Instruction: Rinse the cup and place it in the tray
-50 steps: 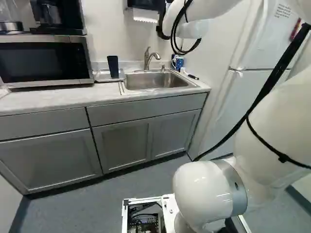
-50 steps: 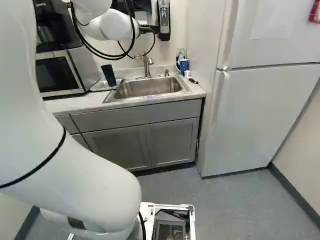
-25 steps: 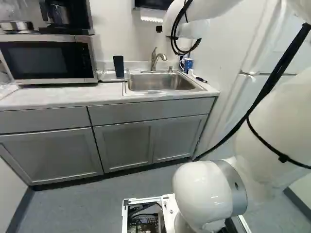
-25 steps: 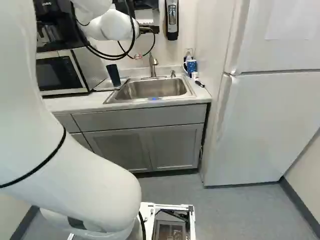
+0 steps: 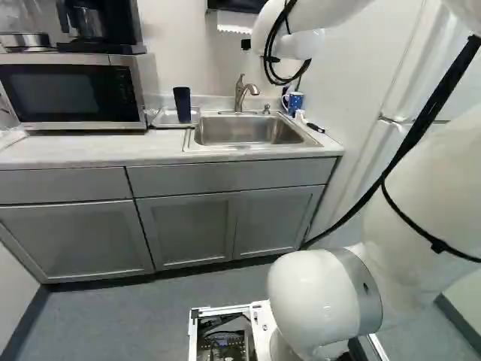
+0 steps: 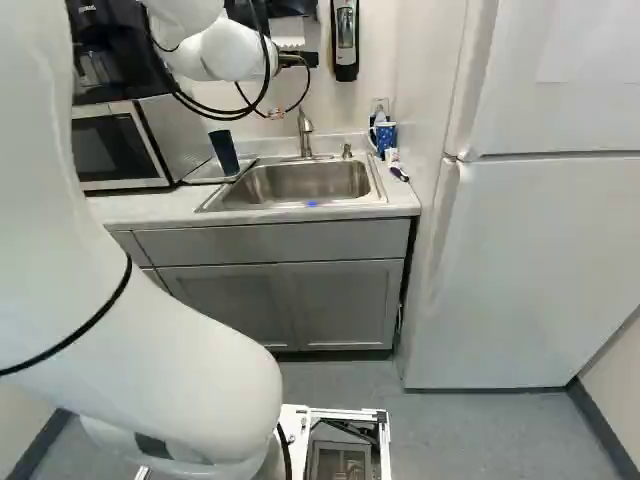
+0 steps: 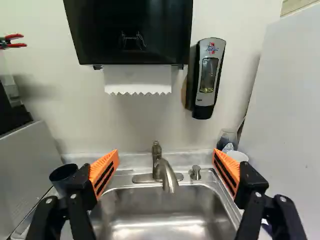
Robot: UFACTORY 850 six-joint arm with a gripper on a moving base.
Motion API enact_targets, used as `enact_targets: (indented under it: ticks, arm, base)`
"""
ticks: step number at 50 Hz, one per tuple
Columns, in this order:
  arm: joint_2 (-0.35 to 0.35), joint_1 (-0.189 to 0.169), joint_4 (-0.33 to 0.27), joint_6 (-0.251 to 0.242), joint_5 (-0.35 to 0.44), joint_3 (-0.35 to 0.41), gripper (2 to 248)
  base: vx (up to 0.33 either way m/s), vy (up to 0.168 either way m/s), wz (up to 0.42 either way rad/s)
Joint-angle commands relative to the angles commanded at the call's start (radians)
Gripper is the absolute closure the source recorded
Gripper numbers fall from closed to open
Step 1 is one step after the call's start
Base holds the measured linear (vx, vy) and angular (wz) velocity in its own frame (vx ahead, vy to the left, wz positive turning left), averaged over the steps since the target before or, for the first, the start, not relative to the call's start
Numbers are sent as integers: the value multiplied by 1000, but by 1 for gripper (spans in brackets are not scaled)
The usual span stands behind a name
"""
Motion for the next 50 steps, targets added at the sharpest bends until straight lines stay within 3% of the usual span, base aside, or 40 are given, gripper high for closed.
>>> enact_targets:
  ticks: [11, 50]
  arm:
    - [0, 0, 0, 0, 0, 0, 3]
    - [0, 0, 0, 0, 0, 0, 3]
  base:
    - [77, -101, 87]
    - [71, -54, 290]
